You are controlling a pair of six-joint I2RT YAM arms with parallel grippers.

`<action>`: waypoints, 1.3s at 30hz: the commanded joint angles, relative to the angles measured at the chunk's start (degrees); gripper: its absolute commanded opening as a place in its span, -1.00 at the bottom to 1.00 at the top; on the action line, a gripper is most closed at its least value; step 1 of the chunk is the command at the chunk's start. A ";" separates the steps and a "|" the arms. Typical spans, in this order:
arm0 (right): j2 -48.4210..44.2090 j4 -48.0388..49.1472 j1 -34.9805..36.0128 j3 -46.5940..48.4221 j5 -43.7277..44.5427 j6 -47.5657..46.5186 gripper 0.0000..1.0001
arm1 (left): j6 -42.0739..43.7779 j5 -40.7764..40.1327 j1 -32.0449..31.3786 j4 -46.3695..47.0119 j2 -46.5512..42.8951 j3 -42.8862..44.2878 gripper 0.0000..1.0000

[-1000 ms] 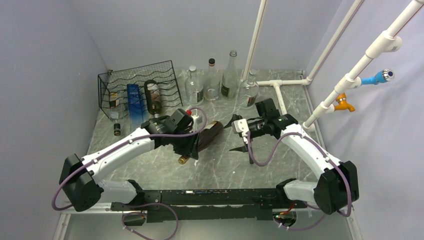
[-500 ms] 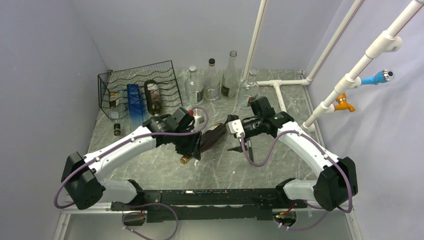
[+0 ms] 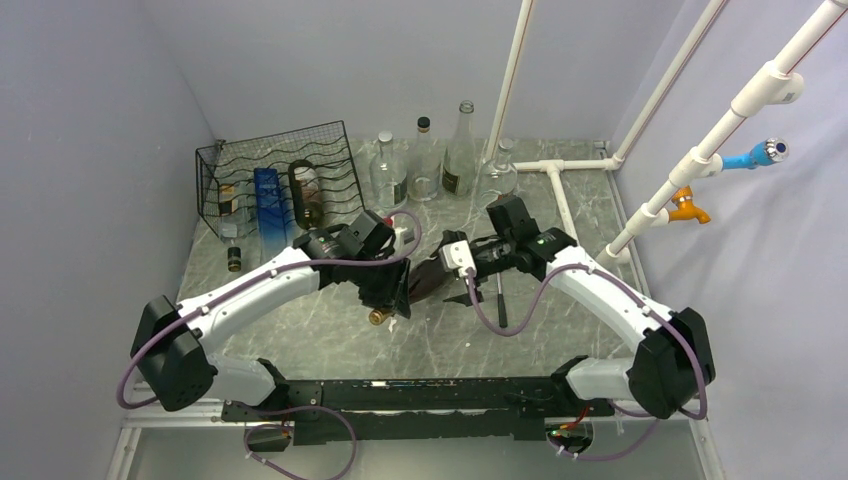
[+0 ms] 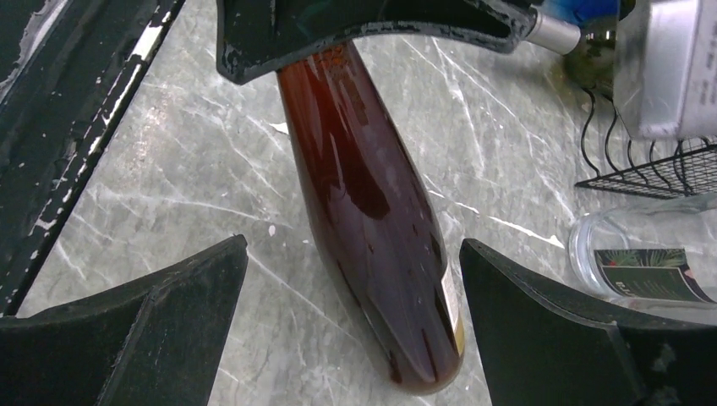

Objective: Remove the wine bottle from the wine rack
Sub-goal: Pick up the wine bottle from the wine rack.

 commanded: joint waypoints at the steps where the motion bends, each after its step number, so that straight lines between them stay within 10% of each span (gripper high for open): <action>1: 1.02 6.36 2.52 -0.89 2.76 3.59 0.99 | -0.30 6.43 -0.01 12.44 -1.41 5.84 -1.00; 39: 6.60 32.56 15.69 -9.54 21.97 15.41 0.80 | -5.76 11.22 1.53 19.01 -1.25 1.98 -1.00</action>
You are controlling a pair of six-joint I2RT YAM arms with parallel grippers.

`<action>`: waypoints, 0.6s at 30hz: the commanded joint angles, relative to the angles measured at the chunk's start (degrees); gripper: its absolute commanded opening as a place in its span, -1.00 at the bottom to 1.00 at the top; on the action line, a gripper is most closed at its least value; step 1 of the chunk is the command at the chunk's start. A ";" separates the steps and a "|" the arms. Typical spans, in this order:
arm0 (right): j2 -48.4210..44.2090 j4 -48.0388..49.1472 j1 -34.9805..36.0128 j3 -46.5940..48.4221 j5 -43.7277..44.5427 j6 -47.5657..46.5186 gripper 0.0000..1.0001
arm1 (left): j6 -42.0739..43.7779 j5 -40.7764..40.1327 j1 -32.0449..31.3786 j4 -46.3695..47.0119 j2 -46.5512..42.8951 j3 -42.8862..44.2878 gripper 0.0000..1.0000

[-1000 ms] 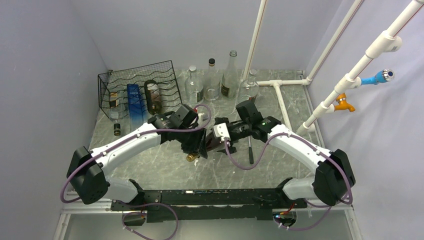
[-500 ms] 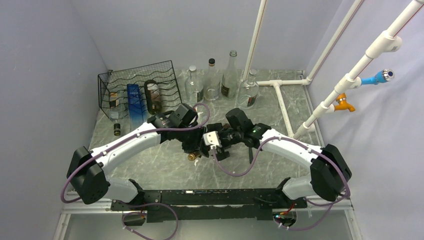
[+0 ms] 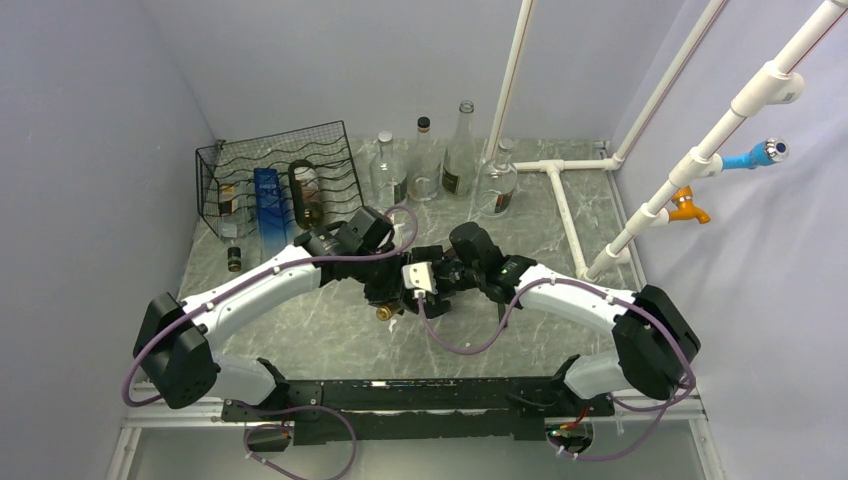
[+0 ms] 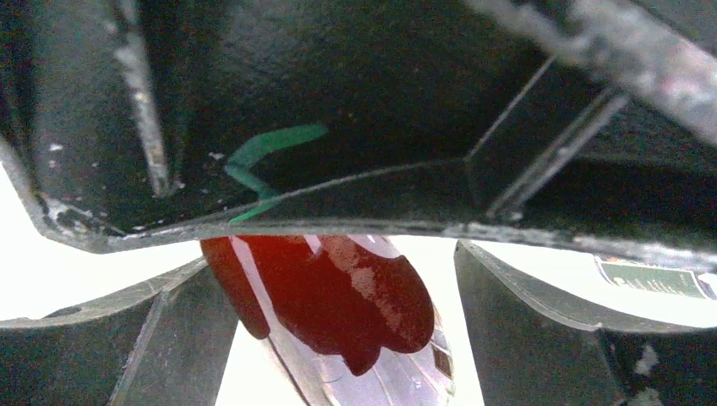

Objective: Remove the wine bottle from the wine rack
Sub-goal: Pick up the wine bottle from the wine rack.

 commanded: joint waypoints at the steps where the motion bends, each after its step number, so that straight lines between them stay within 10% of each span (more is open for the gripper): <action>1: 0.45 4.95 0.85 -0.42 0.62 0.87 0.74 | 1.36 5.59 -0.12 14.46 -2.54 2.46 -1.00; 18: 0.33 2.84 0.80 0.75 -0.64 0.70 -0.47 | 0.20 4.60 1.07 14.51 -5.84 -0.65 -0.08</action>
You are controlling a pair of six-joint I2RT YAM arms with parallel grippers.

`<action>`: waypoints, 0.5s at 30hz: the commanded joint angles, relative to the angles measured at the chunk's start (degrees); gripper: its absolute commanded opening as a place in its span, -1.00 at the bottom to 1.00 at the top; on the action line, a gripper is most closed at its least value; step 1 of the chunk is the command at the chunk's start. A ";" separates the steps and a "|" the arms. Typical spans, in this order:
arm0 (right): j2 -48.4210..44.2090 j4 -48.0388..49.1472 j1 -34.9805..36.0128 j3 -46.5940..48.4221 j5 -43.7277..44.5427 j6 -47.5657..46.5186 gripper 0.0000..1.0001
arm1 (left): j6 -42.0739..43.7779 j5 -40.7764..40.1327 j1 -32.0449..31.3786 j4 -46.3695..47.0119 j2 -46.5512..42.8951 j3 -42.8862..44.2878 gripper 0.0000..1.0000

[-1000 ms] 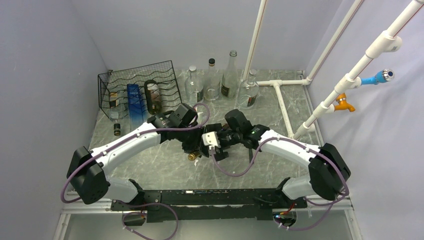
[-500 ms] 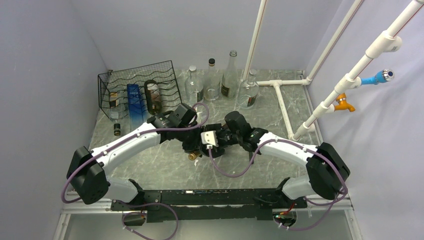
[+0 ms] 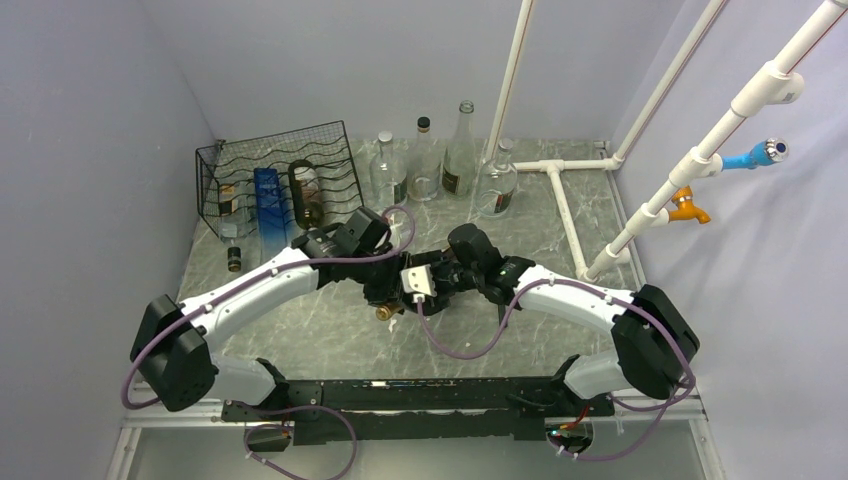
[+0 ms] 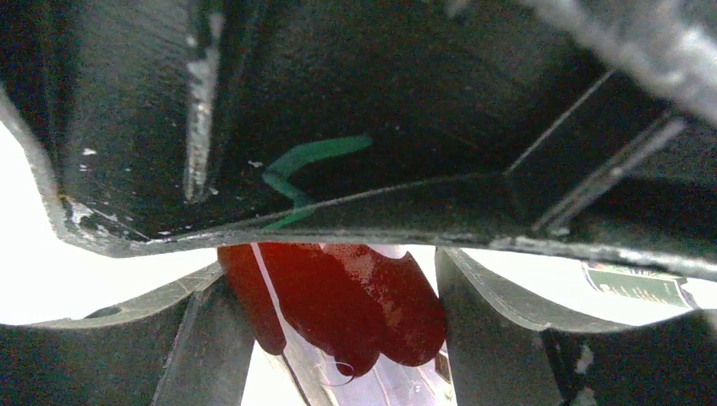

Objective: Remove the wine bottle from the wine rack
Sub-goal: Pick up the wine bottle from the wine rack.

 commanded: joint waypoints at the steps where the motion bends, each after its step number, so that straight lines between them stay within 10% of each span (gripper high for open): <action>1: -0.01 1.80 0.16 1.10 -1.83 3.26 -0.49 | 0.21 4.03 0.27 12.43 -5.62 0.60 -0.01; 15: 0.38 1.01 -0.51 1.65 -4.08 4.86 -0.57 | 0.33 2.84 0.65 10.49 -11.17 -3.05 0.56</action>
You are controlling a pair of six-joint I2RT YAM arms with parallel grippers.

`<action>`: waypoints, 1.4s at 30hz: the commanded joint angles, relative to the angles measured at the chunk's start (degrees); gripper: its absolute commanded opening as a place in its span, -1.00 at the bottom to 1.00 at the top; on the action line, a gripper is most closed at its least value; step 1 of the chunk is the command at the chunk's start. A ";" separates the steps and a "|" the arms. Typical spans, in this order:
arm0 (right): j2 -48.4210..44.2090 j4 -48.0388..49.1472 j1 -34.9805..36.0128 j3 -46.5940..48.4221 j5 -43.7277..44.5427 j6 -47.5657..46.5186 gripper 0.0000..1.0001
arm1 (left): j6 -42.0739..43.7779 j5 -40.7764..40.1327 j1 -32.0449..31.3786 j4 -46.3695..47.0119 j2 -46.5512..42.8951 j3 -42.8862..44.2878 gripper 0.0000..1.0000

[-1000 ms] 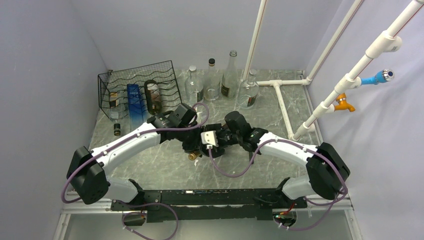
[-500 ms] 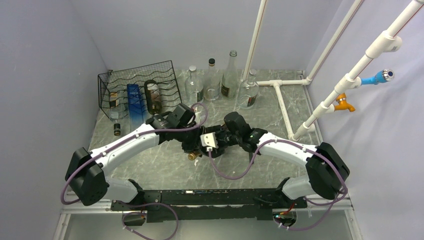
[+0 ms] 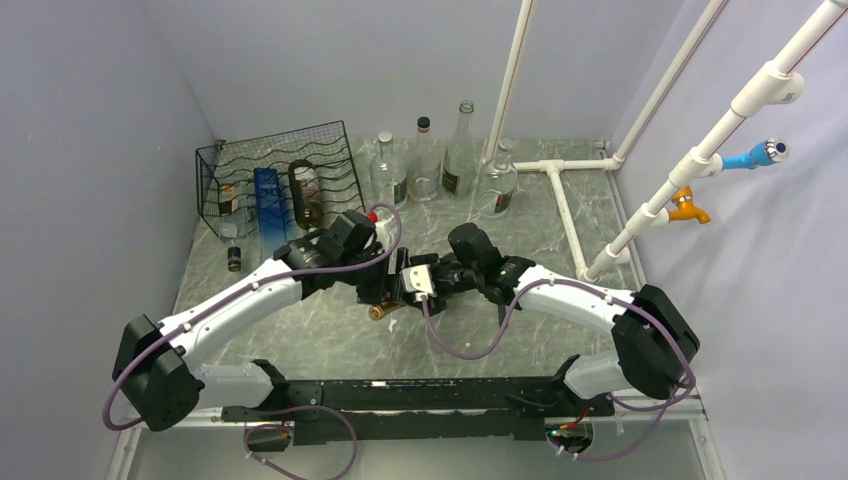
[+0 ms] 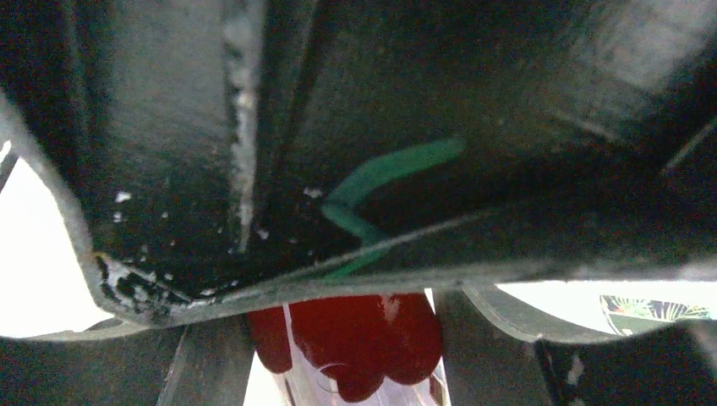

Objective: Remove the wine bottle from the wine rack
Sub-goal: Pick up the wine bottle from the wine rack.

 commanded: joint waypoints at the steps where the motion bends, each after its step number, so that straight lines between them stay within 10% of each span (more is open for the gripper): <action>1: 0.46 0.15 -0.29 1.62 0.33 2.51 -0.57 | 0.54 3.77 -0.31 4.93 -5.21 1.37 0.57; 14: 0.93 1.65 -1.64 1.79 -1.72 6.42 -0.60 | 1.83 1.00 0.41 0.90 -7.29 0.95 0.32; 31: 1.39 1.78 -3.23 2.03 -4.89 10.31 -0.63 | 3.01 -6.26 1.67 -3.26 -14.25 -0.57 0.62; 42: 1.30 4.09 -3.94 3.02 -4.65 14.09 -0.64 | -5.59 -16.35 1.68 13.54 -27.77 -14.04 0.83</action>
